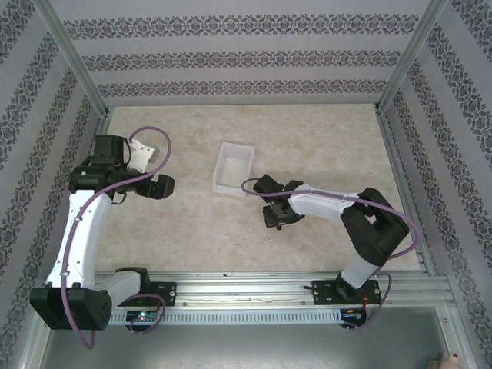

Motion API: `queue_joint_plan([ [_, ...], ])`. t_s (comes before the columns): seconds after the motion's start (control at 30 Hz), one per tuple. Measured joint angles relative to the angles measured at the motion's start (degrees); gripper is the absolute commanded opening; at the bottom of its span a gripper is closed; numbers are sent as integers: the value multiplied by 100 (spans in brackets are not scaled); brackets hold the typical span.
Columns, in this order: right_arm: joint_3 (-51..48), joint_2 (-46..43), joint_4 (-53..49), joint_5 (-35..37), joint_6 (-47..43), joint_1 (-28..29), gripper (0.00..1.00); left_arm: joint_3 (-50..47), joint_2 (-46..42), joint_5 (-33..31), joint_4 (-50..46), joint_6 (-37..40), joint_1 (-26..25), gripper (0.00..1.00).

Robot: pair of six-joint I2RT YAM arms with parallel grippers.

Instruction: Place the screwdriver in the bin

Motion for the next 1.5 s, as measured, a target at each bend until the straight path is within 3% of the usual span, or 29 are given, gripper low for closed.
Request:
queue_joint_plan([
  [0.23, -70, 17, 157, -48, 79, 0, 42, 0, 2, 0, 22, 0, 0, 99],
  [0.37, -131, -17, 210, -42, 105, -4, 56, 4, 2, -2, 17, 44, 0, 99],
  [0.5, -166, -52, 199, -20, 164, -11, 57, 122, 35, 9, -57, 146, 0, 99],
  [0.93, -363, -212, 461, -125, 240, -15, 39, 192, -20, 118, -109, 214, 0, 99],
  [1.07, -481, -299, 562, -133, 267, -33, 30, 192, -39, 133, -111, 214, 0, 99],
  [1.5, -562, -472, 426, -275, 229, -155, 24, 184, -181, 177, -114, 238, 0, 99],
])
